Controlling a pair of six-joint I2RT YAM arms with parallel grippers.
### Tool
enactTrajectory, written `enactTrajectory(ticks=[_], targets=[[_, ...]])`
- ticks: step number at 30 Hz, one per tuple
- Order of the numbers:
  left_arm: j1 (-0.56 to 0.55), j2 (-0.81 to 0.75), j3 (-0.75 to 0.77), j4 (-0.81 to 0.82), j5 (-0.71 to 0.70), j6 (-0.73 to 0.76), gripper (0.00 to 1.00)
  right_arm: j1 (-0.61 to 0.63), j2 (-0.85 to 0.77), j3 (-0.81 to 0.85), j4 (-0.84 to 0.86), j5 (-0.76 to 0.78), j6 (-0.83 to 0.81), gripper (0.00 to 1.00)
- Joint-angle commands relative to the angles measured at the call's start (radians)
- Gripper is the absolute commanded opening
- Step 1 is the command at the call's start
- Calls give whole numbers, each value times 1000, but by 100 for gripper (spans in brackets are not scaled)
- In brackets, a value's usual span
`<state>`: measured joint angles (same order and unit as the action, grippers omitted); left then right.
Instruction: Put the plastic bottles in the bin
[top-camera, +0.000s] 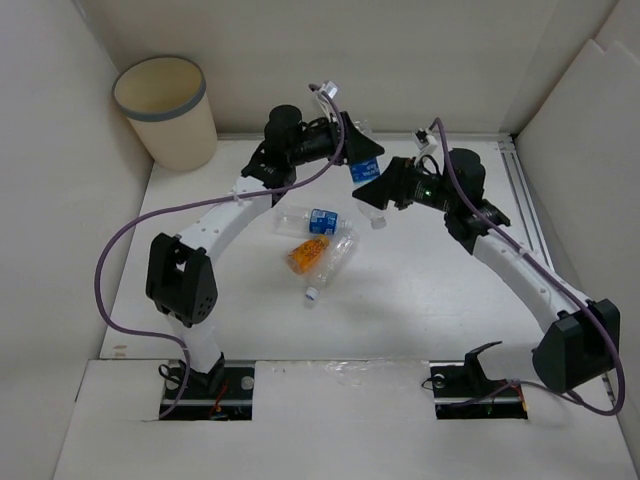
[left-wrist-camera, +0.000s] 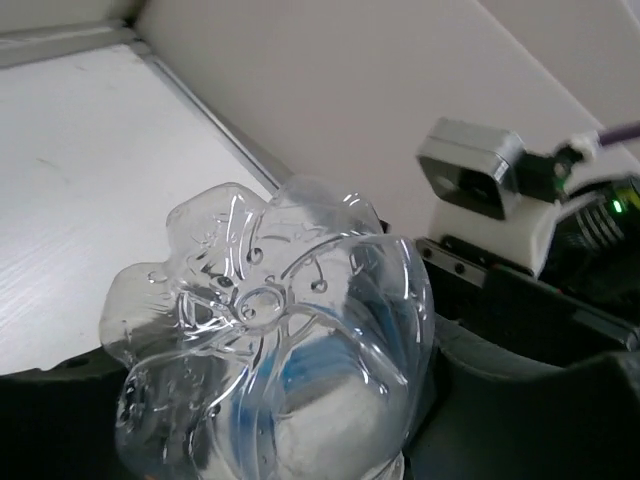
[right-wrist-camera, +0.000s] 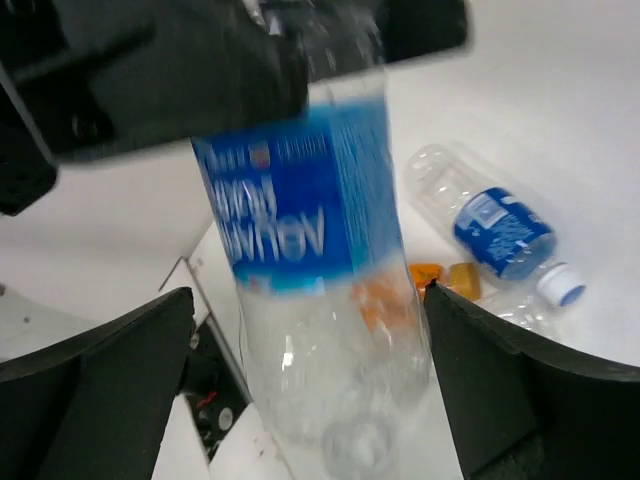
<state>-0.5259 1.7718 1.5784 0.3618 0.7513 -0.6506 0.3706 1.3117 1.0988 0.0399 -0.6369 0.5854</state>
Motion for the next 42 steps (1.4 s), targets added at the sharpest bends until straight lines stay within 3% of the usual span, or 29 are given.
enactTrajectory(ticks=[1,5,10,14,16,19,27,32,33,34,35,39,42], targets=[[91,-34,106,-88,-327,40,0,-45,-48,-10,63,32,1,100],[266,76,412,-199,-404,-21,0,-153,-77,-76,8,45,-22,100],[473,219,690,-228,-513,-106,0,-165,-88,-103,-87,108,-90,100],[579,241,704,-143,-768,-68,0,-165,-88,-114,-130,152,-125,100],[590,241,704,-104,-1009,6,0,-154,-88,-125,-130,152,-136,100],[612,218,614,31,-1234,111,0,-127,-63,-134,-140,219,-136,100],[644,340,618,181,-1477,273,0,-61,-34,-112,-167,249,-167,100],[690,452,653,201,-1454,264,2,-7,-34,-149,-147,318,-188,100],[699,463,670,187,-1413,249,8,2,-43,-158,-135,344,-188,100],[713,477,683,187,-1402,209,20,22,-43,-159,-135,356,-202,100],[724,488,698,168,-1373,195,54,33,-43,-168,-135,371,-202,100],[745,506,738,146,-1279,177,100,96,-17,-159,-161,454,-225,100],[745,479,749,137,-1204,187,100,155,56,-87,-241,581,-210,100]])
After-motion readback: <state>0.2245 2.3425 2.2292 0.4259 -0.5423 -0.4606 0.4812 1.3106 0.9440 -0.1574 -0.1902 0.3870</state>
